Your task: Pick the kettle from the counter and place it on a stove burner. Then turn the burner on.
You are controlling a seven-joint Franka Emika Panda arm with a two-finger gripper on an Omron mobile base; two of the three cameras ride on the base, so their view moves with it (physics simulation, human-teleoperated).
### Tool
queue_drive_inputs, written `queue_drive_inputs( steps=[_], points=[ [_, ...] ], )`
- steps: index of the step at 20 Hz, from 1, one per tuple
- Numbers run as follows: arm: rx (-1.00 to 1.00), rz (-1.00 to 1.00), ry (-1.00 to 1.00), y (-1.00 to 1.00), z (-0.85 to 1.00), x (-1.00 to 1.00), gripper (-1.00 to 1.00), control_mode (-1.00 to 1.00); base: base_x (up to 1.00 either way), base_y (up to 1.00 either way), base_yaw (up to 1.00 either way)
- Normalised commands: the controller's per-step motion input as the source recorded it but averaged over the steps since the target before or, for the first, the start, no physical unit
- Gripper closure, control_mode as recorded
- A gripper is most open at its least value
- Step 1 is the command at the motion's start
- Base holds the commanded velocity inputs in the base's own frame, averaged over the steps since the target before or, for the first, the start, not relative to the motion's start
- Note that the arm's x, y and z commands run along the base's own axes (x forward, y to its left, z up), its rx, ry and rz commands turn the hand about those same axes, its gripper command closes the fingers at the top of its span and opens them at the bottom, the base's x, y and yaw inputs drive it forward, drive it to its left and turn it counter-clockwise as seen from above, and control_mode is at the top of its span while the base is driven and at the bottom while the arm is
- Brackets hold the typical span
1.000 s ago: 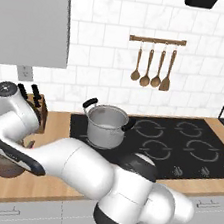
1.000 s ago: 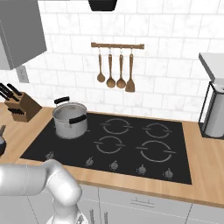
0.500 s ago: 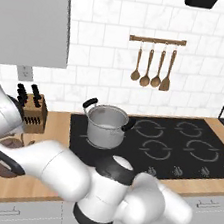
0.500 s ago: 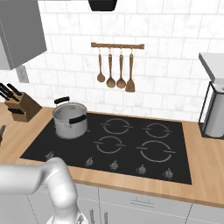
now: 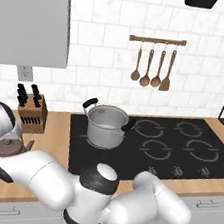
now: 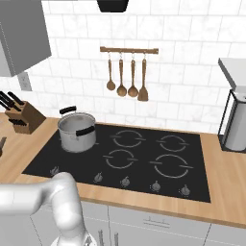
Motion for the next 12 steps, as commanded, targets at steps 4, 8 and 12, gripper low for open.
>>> queue_drive_inputs(
  steps=[4,8,12],
  points=[
    [0.0,0.0,-0.01,0.0,-0.21,0.04,1.0,-1.0,0.0,0.0,0.0],
    [0.0,0.0,-0.11,-0.09,-0.01,0.02,1.0,-1.0,0.0,0.0,0.0],
    [0.0,-0.03,-0.34,-0.5,0.0,-0.03,1.0,-1.0,0.0,0.0,0.0]
  ],
)
